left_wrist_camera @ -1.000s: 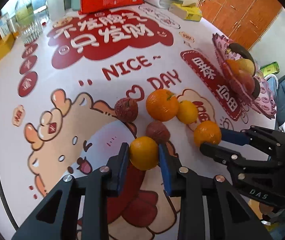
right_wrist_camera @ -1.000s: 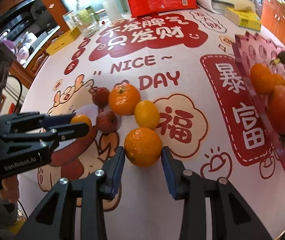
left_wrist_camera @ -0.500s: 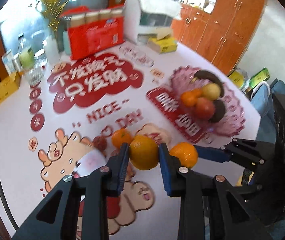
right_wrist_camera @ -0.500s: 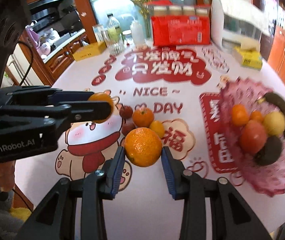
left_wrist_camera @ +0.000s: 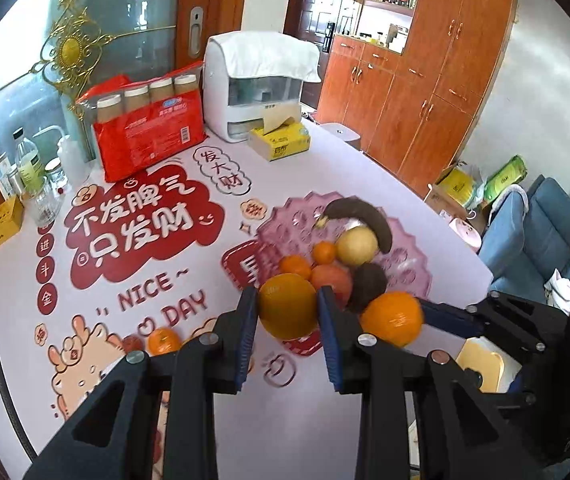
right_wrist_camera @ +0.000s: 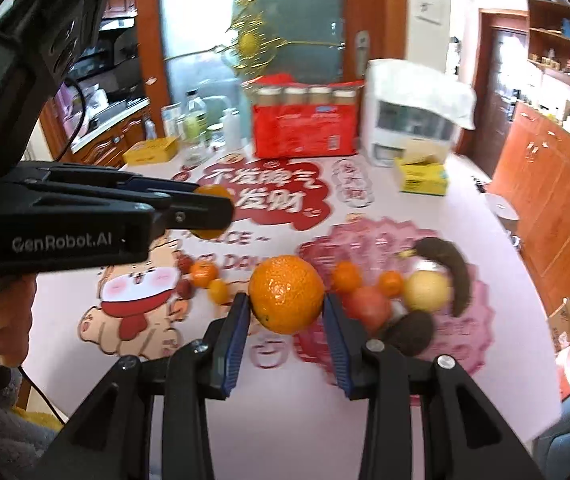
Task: Organize fruits
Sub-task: 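Carry both tangerines over the pink bowl with both tools, then open both tools to drop the tangerines into the bowl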
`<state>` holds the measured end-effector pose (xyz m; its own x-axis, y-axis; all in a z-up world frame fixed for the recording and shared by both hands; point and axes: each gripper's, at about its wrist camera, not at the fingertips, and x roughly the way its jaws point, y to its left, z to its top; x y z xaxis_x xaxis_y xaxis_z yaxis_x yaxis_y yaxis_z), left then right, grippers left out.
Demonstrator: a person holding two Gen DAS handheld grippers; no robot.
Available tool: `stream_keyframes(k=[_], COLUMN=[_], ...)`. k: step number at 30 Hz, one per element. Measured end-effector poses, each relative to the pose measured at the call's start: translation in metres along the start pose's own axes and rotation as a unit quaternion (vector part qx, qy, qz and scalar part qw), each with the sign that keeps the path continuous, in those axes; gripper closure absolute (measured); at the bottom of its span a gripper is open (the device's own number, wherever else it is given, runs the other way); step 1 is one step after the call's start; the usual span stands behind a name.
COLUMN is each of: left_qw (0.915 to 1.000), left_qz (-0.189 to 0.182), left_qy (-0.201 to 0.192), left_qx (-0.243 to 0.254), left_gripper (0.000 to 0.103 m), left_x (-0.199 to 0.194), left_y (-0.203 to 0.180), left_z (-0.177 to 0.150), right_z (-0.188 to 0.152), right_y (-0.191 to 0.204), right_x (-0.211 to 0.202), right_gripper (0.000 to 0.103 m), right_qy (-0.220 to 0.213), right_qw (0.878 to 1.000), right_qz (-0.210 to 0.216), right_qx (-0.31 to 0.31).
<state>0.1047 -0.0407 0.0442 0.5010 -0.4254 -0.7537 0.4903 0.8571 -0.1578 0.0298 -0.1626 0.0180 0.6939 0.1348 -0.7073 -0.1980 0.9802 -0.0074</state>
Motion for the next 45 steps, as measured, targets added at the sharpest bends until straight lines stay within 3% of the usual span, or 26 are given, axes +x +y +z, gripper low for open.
stream_keyframes(k=[11, 19, 32, 45], left_qw=[0.9993, 0.9951, 0.9827, 0.9806], left_qz=[0.024, 0.063, 0.106, 0.115], left_qy=[0.027, 0.076, 0.142, 0.152], left_qx=[0.007, -0.008, -0.054, -0.049], left_gripper=[0.075, 0.074, 0.074, 0.069], left_x=[0.062, 0.114, 0.176, 0.188], left_y=[-0.062, -0.071, -0.056, -0.061], left_z=[0.009, 0.001, -0.017, -0.017], right_z=[-0.017, -0.03, -0.045, -0.045], right_y=[-0.095, -0.132, -0.161, -0.174], right_x=[0.0, 0.037, 0.094, 0.112], right_gripper=[0.065, 0.065, 0.065, 0.064], right_qy=[0.016, 0.054, 0.115, 0.139], right_qw=[0.997, 0.994, 0.99, 0.988], right_qz=[-0.065, -0.086, -0.071, -0.041], right_qx=[0.04, 0.041, 0.037, 0.056])
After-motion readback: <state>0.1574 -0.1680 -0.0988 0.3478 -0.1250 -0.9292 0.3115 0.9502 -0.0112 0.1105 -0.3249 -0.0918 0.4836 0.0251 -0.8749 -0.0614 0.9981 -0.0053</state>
